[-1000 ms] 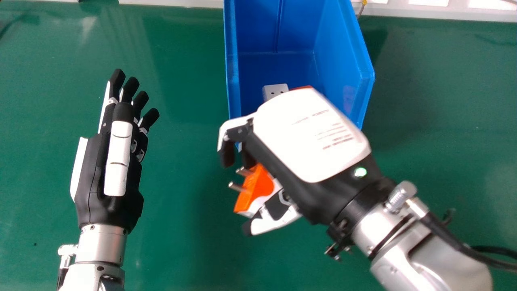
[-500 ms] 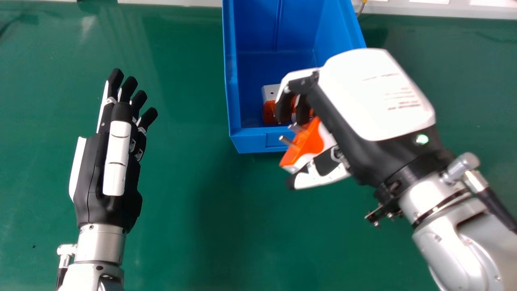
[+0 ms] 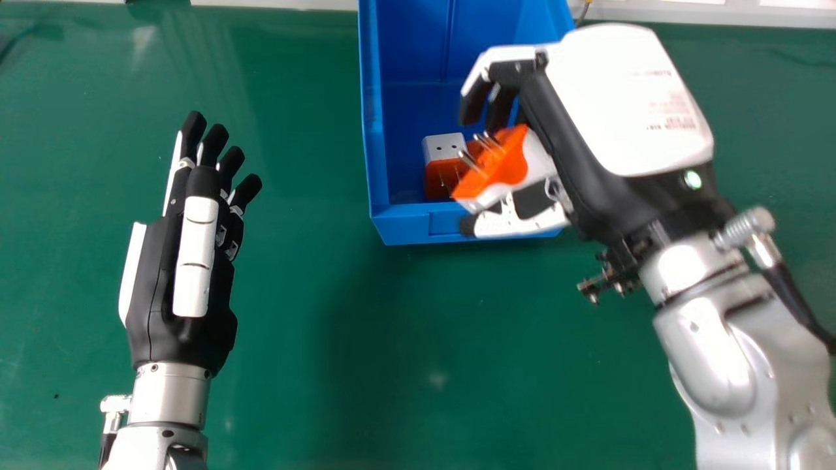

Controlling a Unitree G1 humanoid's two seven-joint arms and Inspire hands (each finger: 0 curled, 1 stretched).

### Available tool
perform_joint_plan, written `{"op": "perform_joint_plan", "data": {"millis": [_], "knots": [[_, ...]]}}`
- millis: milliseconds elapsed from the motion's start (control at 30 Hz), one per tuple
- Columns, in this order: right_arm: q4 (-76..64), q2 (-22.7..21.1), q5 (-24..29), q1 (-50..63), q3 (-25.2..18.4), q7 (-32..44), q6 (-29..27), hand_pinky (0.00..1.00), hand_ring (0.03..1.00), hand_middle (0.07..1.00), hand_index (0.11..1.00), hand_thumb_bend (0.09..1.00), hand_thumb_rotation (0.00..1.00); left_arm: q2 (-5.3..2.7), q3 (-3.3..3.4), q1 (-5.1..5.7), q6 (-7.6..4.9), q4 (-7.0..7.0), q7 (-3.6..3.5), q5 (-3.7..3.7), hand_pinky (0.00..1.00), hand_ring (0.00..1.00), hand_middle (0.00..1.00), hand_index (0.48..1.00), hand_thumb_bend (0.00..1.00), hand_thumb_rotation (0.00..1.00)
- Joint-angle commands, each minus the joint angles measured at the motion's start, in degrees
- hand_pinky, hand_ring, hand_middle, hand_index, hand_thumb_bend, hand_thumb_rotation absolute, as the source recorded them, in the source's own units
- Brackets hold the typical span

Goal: Pick all objects and put in blue box

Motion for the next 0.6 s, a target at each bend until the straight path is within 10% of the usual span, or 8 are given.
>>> {"op": "perform_joint_plan", "data": {"millis": [0,567], "knots": [[2.31,0.04,0.31,-4.44,0.26,-2.09,-0.77,0.28,0.388,0.497,0.508,0.508,0.0,0.18,-0.1,-0.08,-1.58,-0.45,0.15,0.91,0.93,0.97,0.99,0.981,0.71,0.81],[45.85,-2.69,2.79,-22.56,6.62,-20.18,-7.29,0.29,0.395,0.501,0.517,0.502,0.0,0.11,-0.4,0.0,-1.74,-0.48,1.38,1.57,0.93,0.97,0.98,0.978,0.7,0.81]]}}
